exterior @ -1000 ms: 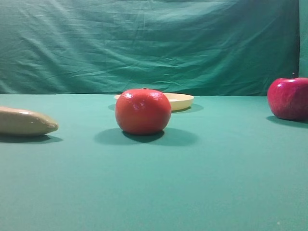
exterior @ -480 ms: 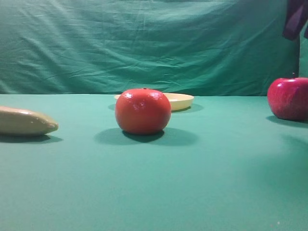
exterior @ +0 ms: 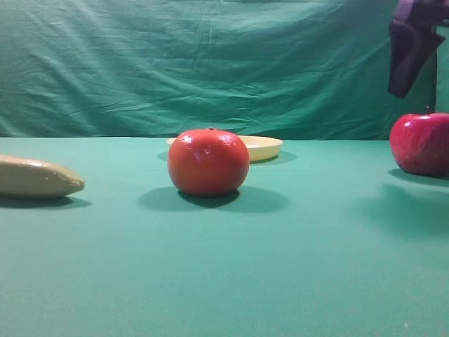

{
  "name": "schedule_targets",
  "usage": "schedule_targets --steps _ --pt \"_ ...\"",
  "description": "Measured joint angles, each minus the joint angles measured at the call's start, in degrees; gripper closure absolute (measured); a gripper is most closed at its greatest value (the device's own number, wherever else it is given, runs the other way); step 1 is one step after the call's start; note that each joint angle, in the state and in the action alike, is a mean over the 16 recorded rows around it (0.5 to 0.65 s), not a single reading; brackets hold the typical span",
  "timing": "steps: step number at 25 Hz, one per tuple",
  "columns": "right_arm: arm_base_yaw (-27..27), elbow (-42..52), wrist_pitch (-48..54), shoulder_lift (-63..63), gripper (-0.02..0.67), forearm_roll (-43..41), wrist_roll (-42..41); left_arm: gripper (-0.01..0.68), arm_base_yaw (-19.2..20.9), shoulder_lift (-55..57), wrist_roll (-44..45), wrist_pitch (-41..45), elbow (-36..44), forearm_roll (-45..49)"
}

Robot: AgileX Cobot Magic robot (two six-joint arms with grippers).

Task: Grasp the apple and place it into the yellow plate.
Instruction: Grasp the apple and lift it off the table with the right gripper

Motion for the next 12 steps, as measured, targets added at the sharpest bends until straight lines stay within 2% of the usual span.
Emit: schedule_targets --steps 6,12 --pt "0.0 -1.0 -1.5 2.7 0.076 0.2 0.0 0.516 0.0 0.0 0.0 0.0 0.0 0.0" --pt "0.1 -5.6 1.4 3.5 0.13 2.4 0.1 0.516 0.0 0.0 0.0 0.0 0.0 0.0"
